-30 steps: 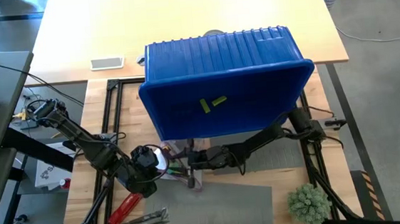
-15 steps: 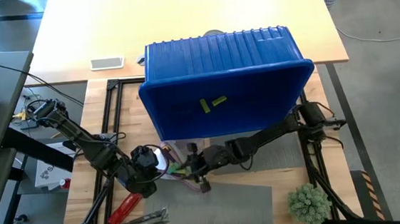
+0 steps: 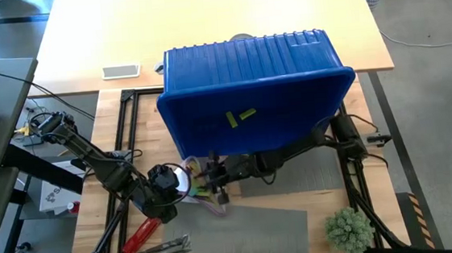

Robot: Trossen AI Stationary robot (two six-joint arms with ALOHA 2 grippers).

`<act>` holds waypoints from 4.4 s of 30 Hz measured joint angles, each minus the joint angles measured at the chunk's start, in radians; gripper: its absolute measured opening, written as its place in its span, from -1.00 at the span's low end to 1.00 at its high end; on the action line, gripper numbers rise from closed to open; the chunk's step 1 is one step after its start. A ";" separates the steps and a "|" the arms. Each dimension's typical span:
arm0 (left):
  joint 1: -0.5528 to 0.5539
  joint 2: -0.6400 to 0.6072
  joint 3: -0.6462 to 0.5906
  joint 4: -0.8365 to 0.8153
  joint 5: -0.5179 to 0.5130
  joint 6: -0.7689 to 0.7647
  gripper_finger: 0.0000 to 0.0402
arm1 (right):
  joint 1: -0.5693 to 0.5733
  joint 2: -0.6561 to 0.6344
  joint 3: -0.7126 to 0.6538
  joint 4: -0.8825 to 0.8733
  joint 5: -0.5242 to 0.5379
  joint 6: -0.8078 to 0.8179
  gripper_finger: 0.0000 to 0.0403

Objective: Sort blocks

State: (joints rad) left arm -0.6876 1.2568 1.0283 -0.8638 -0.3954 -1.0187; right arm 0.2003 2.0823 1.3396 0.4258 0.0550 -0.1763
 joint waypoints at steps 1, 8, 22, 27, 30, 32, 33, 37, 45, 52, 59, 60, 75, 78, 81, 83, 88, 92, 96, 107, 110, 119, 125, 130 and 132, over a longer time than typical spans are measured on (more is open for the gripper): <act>0.000 0.000 0.000 0.000 0.000 0.000 -0.88 | -0.009 0.000 0.000 0.008 0.002 -0.005 -0.27; 0.000 0.000 0.000 0.001 0.000 0.000 -0.88 | -0.007 0.000 0.000 0.023 -0.028 0.002 -0.27; 0.000 0.000 0.000 0.000 0.000 0.000 -0.88 | 0.126 -0.232 0.000 -0.280 0.145 -0.200 -0.27; 0.000 0.000 0.000 0.000 0.000 0.000 -0.88 | 0.137 -0.409 -0.021 -0.634 0.227 -0.094 -0.27; 0.000 0.000 0.000 0.000 0.000 0.000 -0.88 | 0.130 -0.518 -0.118 -0.678 0.233 -0.022 -0.27; 0.000 0.000 0.000 0.000 0.000 0.000 -0.88 | 0.128 -0.597 -0.205 -0.664 0.238 0.020 -0.27; 0.000 0.000 0.000 0.000 0.000 0.000 -0.88 | 0.127 -0.635 -0.250 -0.652 0.246 0.044 -0.27; 0.000 0.000 0.000 0.000 0.001 0.000 -0.88 | 0.116 -0.774 -0.425 -0.596 0.349 0.133 -0.27; 0.000 0.000 0.000 0.000 0.000 0.000 -0.88 | 0.094 -0.936 -0.646 -0.519 0.415 0.196 -0.27; 0.000 0.000 0.000 0.000 0.001 0.000 -0.88 | 0.016 -0.891 -0.690 -0.521 0.375 0.281 -0.27; 0.000 0.002 0.000 0.000 0.002 0.000 -0.88 | -0.012 -0.748 -0.690 -0.456 0.318 0.225 -0.27; 0.000 0.002 0.000 0.001 0.001 0.000 -0.88 | -0.011 -0.725 -0.689 -0.436 0.309 0.220 -0.27; 0.000 0.002 0.000 0.000 0.002 0.000 -0.88 | -0.228 -0.531 -0.572 -0.319 0.247 0.142 -0.27; 0.000 0.002 0.000 0.000 0.003 0.000 -0.88 | -0.284 -0.488 -0.561 -0.250 0.225 0.186 -0.26; 0.000 0.002 0.000 0.000 0.002 0.000 -0.88 | -0.318 -0.422 -0.541 -0.159 0.251 0.266 -0.20; 0.000 0.002 0.000 0.000 0.003 0.000 -0.88 | -0.330 -0.368 -0.513 -0.129 0.349 0.347 -0.15; 0.000 0.002 0.000 0.001 0.003 0.000 -0.88 | -0.368 -0.239 -0.431 -0.130 0.383 0.403 -0.09; 0.000 0.002 0.000 0.001 0.002 0.000 -0.88 | -0.374 -0.167 -0.367 -0.129 0.378 0.468 -0.01; 0.000 0.002 0.000 0.001 0.003 0.000 -0.88 | -0.381 -0.126 -0.313 -0.153 0.389 0.491 0.07; 0.000 0.002 0.000 0.001 0.003 0.000 -0.88 | -0.392 -0.006 -0.269 -0.178 0.421 0.541 0.03; 0.000 0.002 0.000 0.000 0.003 0.000 -0.88 | -0.392 0.006 -0.268 -0.173 0.417 0.541 -0.01; 0.000 0.002 0.000 0.000 0.004 0.000 -0.88 | -0.392 0.010 -0.270 -0.155 0.416 0.453 -0.49; 0.000 0.002 0.000 0.000 0.003 0.000 -0.88 | -0.390 0.005 -0.273 -0.132 0.416 0.392 -0.57; 0.000 0.002 0.000 0.001 0.003 0.000 -0.88 | -0.367 -0.036 -0.279 -0.141 0.463 0.319 -0.57; 0.000 0.002 0.000 0.001 0.003 0.000 -0.88 | -0.357 -0.071 -0.279 -0.135 0.478 0.285 -0.57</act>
State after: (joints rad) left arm -0.6876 1.2591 1.0279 -0.8631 -0.3920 -1.0187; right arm -0.1562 2.0115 1.0603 0.2906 0.5327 0.1089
